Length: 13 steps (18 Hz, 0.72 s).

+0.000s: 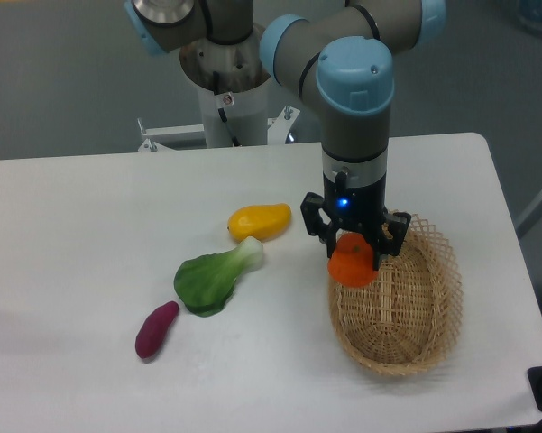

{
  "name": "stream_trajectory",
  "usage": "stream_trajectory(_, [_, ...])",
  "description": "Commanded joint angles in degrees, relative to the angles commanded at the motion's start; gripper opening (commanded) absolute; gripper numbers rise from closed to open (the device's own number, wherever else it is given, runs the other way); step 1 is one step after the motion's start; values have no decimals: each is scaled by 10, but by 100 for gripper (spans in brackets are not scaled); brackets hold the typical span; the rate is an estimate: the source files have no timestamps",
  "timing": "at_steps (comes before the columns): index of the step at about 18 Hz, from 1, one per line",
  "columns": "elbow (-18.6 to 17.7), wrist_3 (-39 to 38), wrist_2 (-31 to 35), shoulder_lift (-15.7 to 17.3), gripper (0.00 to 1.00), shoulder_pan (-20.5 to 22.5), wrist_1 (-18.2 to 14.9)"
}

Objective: Place the orange on the table
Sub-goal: 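Lift the held orange out of the wicker basket with the gripper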

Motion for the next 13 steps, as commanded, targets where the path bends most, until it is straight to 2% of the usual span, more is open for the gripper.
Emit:
stream_trajectory(7, [-4,-7,0,-7,68,-3,5])
stream_trajectory(9, [-4,-47,-1,-13,68,-10,12])
stream_trajectory(13, [-4,-131,1,-43,68,-40,74])
